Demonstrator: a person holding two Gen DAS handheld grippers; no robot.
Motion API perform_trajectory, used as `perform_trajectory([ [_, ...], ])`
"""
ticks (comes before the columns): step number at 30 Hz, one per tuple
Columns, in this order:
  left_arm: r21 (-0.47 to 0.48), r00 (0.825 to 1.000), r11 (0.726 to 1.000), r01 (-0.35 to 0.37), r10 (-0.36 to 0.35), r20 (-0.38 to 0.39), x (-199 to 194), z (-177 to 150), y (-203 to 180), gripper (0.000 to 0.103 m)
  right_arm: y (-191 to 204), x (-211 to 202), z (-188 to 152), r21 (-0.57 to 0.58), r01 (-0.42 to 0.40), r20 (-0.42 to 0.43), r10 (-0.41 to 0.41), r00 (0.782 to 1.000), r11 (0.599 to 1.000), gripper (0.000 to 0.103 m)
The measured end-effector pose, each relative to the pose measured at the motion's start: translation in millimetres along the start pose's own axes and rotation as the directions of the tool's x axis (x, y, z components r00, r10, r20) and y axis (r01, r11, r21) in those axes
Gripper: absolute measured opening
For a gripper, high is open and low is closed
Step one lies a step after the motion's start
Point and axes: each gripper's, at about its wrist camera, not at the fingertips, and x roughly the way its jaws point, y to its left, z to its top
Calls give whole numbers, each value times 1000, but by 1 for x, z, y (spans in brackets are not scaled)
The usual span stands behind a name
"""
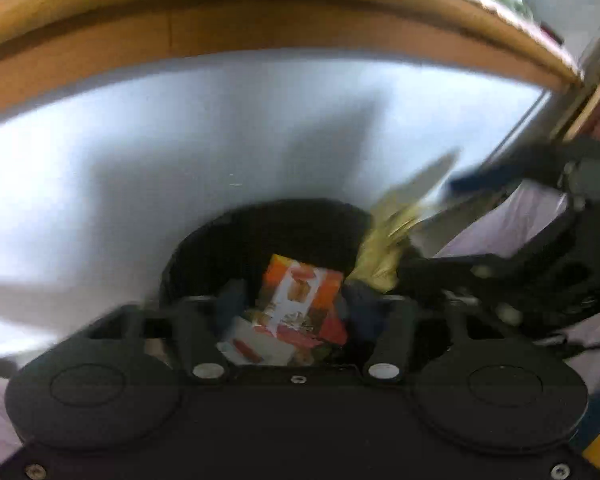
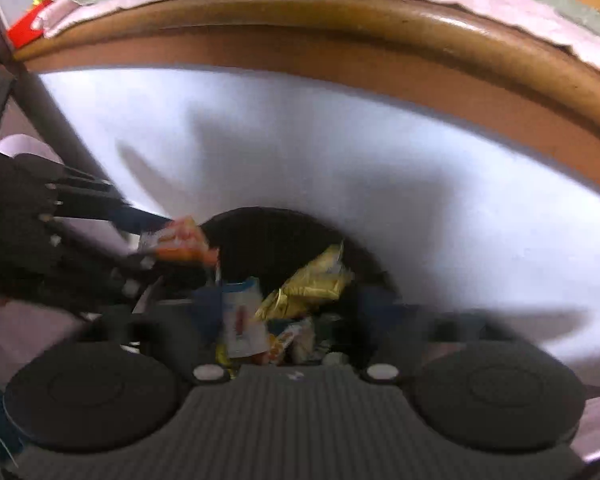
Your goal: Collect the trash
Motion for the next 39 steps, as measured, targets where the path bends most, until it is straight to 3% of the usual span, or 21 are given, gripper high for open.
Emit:
perform_trajectory([
  [1, 3, 998, 998, -59, 59, -2, 3, 0, 1, 103, 2, -1, -1, -15, 19, 13, -19, 1000, 1000, 103],
  [2, 7, 996, 996, -89, 89, -1, 6, 0, 0, 103, 3, -2, -1, -30, 29, 16, -28, 999, 999, 103],
  [5, -75, 996, 994, -78, 74, -58, 14, 2, 12, 103, 1, 1, 0, -9, 62, -1, -62, 998, 998, 103],
  [10, -86, 991, 989, -120, 114, -75, 21, 3, 14, 103, -8, 5, -3, 42, 60, -33, -59, 998, 997, 103],
  [13, -143, 987, 981, -128, 113, -111, 24, 2, 17, 103, -9, 6, -3, 39, 50, -51, -48, 998, 998, 103],
  [20, -226, 959, 951, -213, 159, -236, 31, -17, 15, 103, -7, 32, -31, 63, -33, -236, 47, 971, 997, 103],
  [24, -234, 954, 949, -210, 146, -263, 34, -30, 10, 103, 2, 41, -51, 83, -53, -300, 76, 951, 995, 103],
  [27, -217, 953, 956, -198, 136, -272, 38, -33, 4, 103, 5, 45, -61, 70, -28, -325, 50, 944, 997, 103],
  [39, -189, 945, 965, -180, 117, -305, 50, -39, -5, 103, 2, 45, -63, 94, 10, -323, 21, 946, 995, 103],
])
